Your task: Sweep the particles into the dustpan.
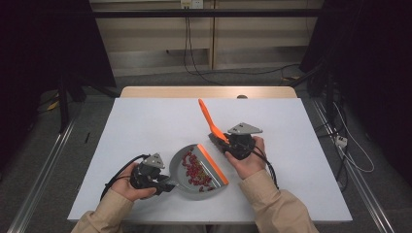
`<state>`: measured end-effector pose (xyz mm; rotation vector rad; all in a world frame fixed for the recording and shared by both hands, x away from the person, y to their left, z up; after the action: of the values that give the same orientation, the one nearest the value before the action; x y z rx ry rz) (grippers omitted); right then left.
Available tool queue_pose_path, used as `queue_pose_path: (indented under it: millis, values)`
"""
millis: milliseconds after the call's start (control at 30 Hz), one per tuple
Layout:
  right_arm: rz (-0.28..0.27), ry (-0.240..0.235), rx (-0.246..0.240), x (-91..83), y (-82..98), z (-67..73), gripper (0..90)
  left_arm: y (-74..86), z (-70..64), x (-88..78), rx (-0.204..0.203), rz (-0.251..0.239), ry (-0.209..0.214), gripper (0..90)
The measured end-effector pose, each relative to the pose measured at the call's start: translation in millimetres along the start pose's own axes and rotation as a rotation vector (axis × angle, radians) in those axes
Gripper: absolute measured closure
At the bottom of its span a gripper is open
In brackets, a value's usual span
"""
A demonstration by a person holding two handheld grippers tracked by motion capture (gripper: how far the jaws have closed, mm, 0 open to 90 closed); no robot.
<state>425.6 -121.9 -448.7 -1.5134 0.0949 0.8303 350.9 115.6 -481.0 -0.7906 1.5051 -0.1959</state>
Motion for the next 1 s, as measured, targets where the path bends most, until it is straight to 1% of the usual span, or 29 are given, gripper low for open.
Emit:
queue_pose_path:
  millis: [67,167,200,233,267,300,367,400,433,467,533,567,633,667,700,733,767,800,867,900,967,1000]
  values:
    - [0.000,0.035,-0.022,2.5,2.5,-5.7,71.6,-0.1,0.3,0.0,-0.001,-0.002,0.000,62.8]
    - [0.015,0.054,-0.034,7.2,10.0,-9.9,71.6,0.2,0.5,0.1,-0.006,-0.001,-0.001,62.8]
    - [0.012,0.046,-0.027,7.8,11.8,-8.6,71.5,0.6,1.1,-0.1,0.001,0.005,-0.002,62.8]
    - [0.009,0.037,-0.028,7.5,12.3,-6.4,71.5,0.3,1.0,0.2,-0.005,0.003,-0.004,62.9]
    - [0.014,0.037,-0.038,7.1,12.8,-3.6,71.5,-0.4,0.5,0.7,-0.018,-0.006,-0.007,62.9]
    - [0.015,0.036,-0.046,7.0,13.6,-0.3,71.4,-0.8,0.7,0.8,-0.023,-0.009,-0.010,62.9]
    - [0.018,0.026,-0.065,6.7,15.2,6.5,71.3,-1.2,1.8,1.1,-0.022,-0.007,-0.020,62.9]
    - [0.020,0.019,-0.064,6.1,15.6,9.7,71.3,-1.7,1.5,1.4,-0.035,-0.009,-0.021,62.9]
    - [0.021,-0.008,-0.041,5.3,16.0,13.7,71.3,-2.2,2.2,1.8,-0.031,-0.007,-0.024,62.9]
    - [0.023,-0.027,-0.028,4.8,16.4,16.9,71.3,-2.3,2.9,2.0,-0.028,-0.003,-0.029,62.9]
    - [0.022,-0.041,-0.025,3.8,16.8,22.5,71.4,-4.3,2.9,3.5,-0.038,-0.010,-0.034,62.9]
    - [0.024,-0.063,-0.008,3.7,17.2,26.0,71.4,-5.0,2.9,3.9,-0.042,-0.010,-0.039,62.9]
    - [0.018,-0.061,-0.023,3.2,16.5,31.0,71.3,-5.5,3.1,4.0,-0.049,-0.010,-0.046,62.9]
    - [0.014,-0.073,-0.021,2.5,15.5,33.1,71.4,-5.3,3.2,4.2,-0.052,-0.010,-0.047,62.8]
    - [0.003,-0.090,0.000,1.8,13.8,34.9,71.4,-5.3,3.3,4.3,-0.051,-0.012,-0.048,62.8]
    - [0.005,-0.111,0.022,1.0,12.5,37.0,71.4,-5.3,3.7,4.6,-0.046,-0.012,-0.049,62.8]
    - [0.004,-0.127,0.031,0.6,11.6,38.9,71.5,-6.2,3.8,5.4,-0.052,-0.023,-0.055,62.6]
    - [0.001,-0.128,0.031,0.4,11.1,39.9,71.5,-6.1,4.0,6.1,-0.044,-0.017,-0.055,62.7]
    - [-0.002,-0.122,0.007,0.3,10.7,40.7,71.5,-6.8,3.8,6.2,-0.048,-0.026,-0.057,62.6]
    - [-0.006,-0.120,0.009,0.1,10.2,39.5,71.5,-6.9,3.1,6.7,-0.050,-0.032,-0.061,62.5]
    - [-0.006,-0.112,0.018,-1.0,8.8,34.6,71.5,-6.0,3.0,6.1,-0.017,-0.012,-0.088,61.5]
    - [-0.009,-0.103,0.023,-2.0,7.6,31.1,71.5,-6.9,2.5,6.9,-0.023,-0.014,-0.108,60.2]
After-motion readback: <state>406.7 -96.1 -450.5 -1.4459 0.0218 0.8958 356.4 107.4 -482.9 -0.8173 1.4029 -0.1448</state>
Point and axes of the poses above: each handheld gripper's, and its own axes: x roughly forward along the jaws, y roughly out of its underside, z roughly to its left, the point moved 7 cm from there along x, roughly forward along the jaws, and after that the axes turned 6 degrees about x, right-handed, at the moved point
